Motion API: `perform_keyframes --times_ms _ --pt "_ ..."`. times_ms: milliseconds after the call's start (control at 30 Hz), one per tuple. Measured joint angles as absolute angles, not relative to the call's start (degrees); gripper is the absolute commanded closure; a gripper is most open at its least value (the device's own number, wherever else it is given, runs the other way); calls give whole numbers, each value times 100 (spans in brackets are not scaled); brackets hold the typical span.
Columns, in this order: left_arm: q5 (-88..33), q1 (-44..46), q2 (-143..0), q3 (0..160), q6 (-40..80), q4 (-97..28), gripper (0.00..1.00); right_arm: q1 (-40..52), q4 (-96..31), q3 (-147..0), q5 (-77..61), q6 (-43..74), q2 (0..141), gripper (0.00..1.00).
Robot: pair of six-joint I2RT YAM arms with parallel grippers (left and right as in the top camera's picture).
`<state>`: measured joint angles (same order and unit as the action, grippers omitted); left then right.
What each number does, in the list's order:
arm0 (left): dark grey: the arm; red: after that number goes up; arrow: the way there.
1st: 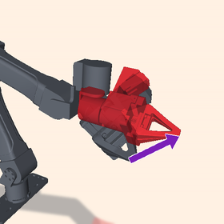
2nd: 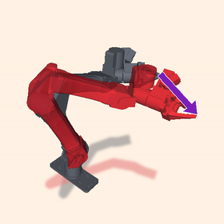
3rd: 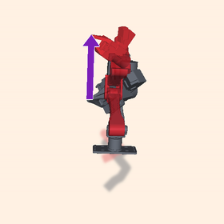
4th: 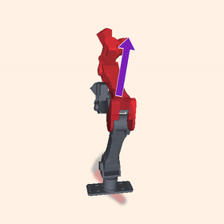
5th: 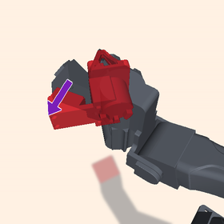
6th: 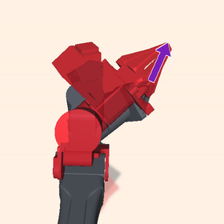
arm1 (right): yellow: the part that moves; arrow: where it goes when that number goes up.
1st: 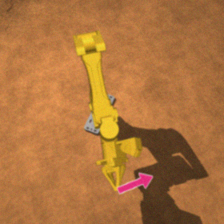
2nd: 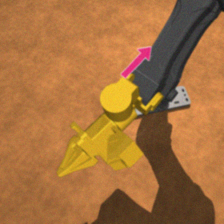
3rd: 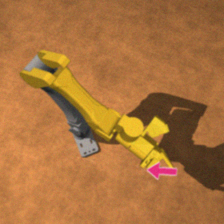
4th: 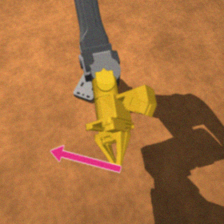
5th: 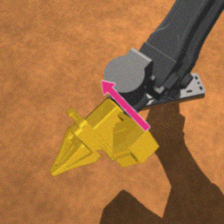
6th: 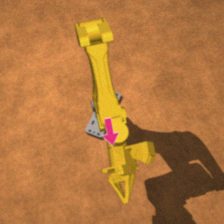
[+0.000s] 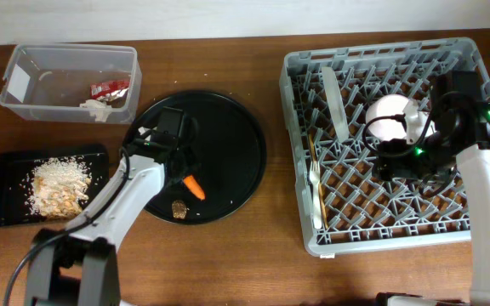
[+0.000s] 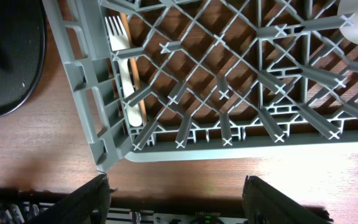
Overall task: Sort waste into correct bins and load items into the dishwasher rack
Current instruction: 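Carry the carrot with the left gripper onto the black tray and release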
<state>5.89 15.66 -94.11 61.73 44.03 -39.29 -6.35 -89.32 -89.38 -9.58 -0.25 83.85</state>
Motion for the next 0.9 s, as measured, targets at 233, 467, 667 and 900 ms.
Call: perform_keyframes --times_ms 233,467,667,900 --pt "1107 -493 -7673 6254 4222 -5046 76 -635 -8934 -8934 -961 -25 8385 28" --pt "1256 -2860 -8750 6259 4217 -4281 76 -635 -8932 -8934 -961 -25 8385 28" --pt "1247 -3052 -9660 6259 4215 -3962 66 -635 -8934 -8934 -961 -23 8385 28" --pt "1247 -3052 -9800 6259 4093 -4036 47 -635 -8934 -8934 -961 -23 8385 28"
